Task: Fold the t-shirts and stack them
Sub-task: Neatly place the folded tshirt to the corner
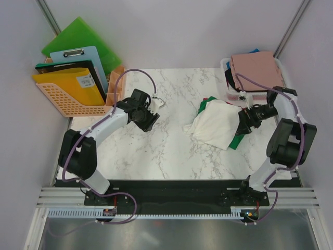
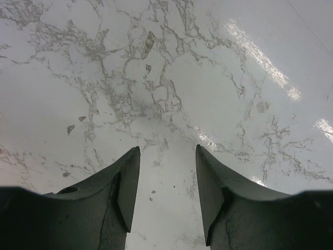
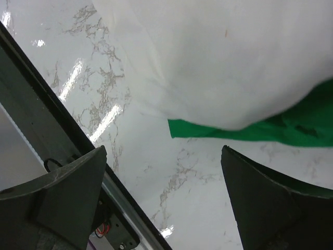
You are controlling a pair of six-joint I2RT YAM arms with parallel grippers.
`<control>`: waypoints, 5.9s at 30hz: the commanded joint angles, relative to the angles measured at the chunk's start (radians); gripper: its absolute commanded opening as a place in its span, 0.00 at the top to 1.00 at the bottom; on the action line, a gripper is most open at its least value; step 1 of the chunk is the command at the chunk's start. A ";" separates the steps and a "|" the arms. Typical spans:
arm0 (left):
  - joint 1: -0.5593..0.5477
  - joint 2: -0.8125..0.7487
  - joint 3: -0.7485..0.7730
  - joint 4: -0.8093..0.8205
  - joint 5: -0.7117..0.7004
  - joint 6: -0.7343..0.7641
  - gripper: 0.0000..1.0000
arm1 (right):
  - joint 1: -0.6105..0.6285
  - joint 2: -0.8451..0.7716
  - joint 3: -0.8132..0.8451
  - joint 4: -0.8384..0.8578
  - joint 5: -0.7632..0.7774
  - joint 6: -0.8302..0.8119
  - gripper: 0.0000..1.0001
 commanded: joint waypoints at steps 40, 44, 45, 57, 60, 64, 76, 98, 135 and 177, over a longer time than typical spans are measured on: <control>0.036 -0.333 -0.221 0.173 -0.210 0.102 0.45 | 0.175 0.226 -0.080 0.570 0.246 0.439 0.02; 0.036 -0.343 -0.222 0.173 -0.210 0.101 0.45 | 0.178 0.208 -0.102 0.595 0.236 0.436 0.02; 0.036 -0.343 -0.226 0.173 -0.210 0.102 0.45 | 0.177 0.202 -0.097 0.596 0.233 0.436 0.02; 0.037 -0.264 -0.226 0.184 -0.216 0.108 0.44 | 0.186 -0.091 0.348 0.272 0.131 0.521 0.02; 0.037 -0.268 -0.215 0.184 -0.219 0.111 0.44 | 0.192 -0.140 0.401 0.135 0.189 0.499 0.02; 0.037 -0.257 -0.209 0.182 -0.211 0.111 0.44 | 0.221 -0.247 0.196 0.027 0.266 0.352 0.02; 0.034 -0.103 -0.117 0.096 -0.083 0.062 0.45 | 0.301 -0.556 -0.321 0.285 0.527 0.274 0.02; 0.034 -0.127 -0.123 0.098 -0.126 0.072 0.46 | 0.905 -0.424 -0.361 0.500 0.963 0.482 0.02; 0.034 -0.172 -0.176 0.118 -0.132 0.091 0.46 | 1.108 -0.257 -0.522 0.696 1.377 0.657 0.02; 0.034 -0.219 -0.201 0.104 -0.089 0.095 0.46 | 0.933 -0.179 -0.446 0.876 1.730 0.490 0.99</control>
